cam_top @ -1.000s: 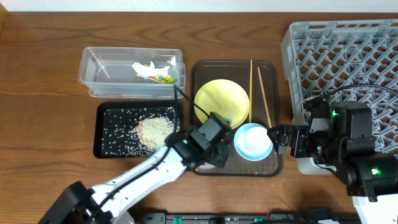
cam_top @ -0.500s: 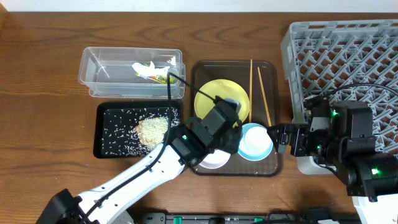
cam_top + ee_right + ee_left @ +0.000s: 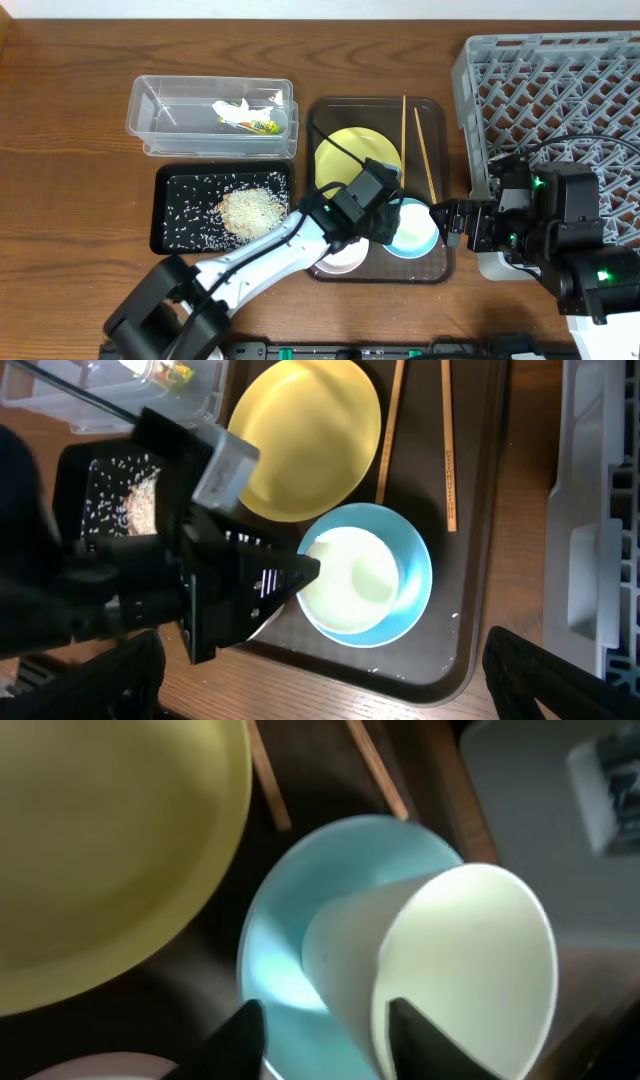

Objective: Sort waste into correct bins and load items into the dishwasher rack
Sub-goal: 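Grasp white cup from blue bowl with left gripper and lift, then hand white cup from left gripper to right gripper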

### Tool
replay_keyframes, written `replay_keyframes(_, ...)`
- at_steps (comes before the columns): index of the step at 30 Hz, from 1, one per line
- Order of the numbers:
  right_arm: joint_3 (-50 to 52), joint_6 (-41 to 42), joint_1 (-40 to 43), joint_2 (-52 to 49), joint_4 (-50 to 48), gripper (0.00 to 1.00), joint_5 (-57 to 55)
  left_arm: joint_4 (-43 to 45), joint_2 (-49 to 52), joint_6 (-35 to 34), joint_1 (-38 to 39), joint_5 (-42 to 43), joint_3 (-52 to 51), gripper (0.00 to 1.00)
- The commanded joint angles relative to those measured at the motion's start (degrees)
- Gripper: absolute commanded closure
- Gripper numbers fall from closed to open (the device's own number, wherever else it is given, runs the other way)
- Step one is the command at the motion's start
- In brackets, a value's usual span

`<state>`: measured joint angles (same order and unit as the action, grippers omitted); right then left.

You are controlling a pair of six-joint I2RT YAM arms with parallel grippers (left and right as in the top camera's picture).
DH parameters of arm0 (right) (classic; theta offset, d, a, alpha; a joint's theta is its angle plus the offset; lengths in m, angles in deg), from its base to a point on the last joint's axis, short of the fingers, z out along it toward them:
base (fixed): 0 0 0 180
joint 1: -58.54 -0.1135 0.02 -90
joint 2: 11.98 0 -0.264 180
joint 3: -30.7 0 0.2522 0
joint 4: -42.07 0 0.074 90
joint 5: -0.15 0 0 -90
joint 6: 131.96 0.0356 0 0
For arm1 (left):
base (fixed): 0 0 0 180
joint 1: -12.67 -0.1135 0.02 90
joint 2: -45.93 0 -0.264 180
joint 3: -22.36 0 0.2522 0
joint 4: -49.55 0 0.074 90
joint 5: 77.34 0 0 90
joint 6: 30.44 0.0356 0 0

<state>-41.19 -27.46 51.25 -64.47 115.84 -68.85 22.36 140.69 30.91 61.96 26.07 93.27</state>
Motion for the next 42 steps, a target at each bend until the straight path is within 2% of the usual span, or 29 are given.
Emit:
replay_keyframes(1,-0.9,0.46,0.98,0.09,0.04,0.01,0.24,0.07,0.24,0.9,0.02,1.16,1.11,0.73)
replay_keyframes(5,-0.9,0.48,1.01,0.09,0.04,0.01,0.24,-0.07,0.24,0.94,0.02,1.05,1.11,0.92)
replay_keyframes(11,-0.9,0.48,1.01,0.09,0.02,0.01,0.24,-0.35,-0.83,0.92,-0.76,1.81,1.55,0.94)
replay_keyframes(16,-0.94,0.44,1.01,0.39,-0.5,0.01,0.24,-2.32,-6.93,0.94,-5.79,6.03,2.25,0.94)
replay_keyframes(18,-0.96,0.42,1.01,0.92,-0.94,0.01,0.72,-3.43,-9.86,1.31,-9.77,10.69,2.25,0.94)
replay_keyframes(20,-0.94,0.37,1.01,1.44,-1.81,0.03,2.12,-3.63,-12.24,2.23,-14.75,19.63,2.23,0.94)
replay_keyframes(25,-0.96,-5.09,1.01,1.81,-5.35,0.06,11.5,0.39,-14.69,2.1,-27.54,52.24,2.23,0.94)
replay_keyframes(28,-0.94,-8.48,1.01,1.79,-7.72,0.05,17.73,2.03,-14.69,0.81,-32.52,64.83,2.23,0.94)
replay_keyframes(32,-0.94,-11.65,0.98,1.81,-13.73,0.04,29.44,2.03,-14.69,0.22,-35.08,72.91,2.23,0.94)
replay_keyframes(35,-0.94,-10.27,0.9,1.55,-21.0,0.04,37.33,2.03,-14.71,0.22,-35.41,76.3,2.23,0.94)
replay_keyframes(38,-0.94,-6.56,-0.44,1.01,-25.27,0.04,38.16,2.03,-14.73,-0.44,-35.39,76.61,2.23,0.93)
replay_keyframes(42,-0.94,-6.23,-3.98,-1.03,-26.14,0.05,36.37,2.21,-14.73,-0.42,-35.41,76.59,2.23,0.94)
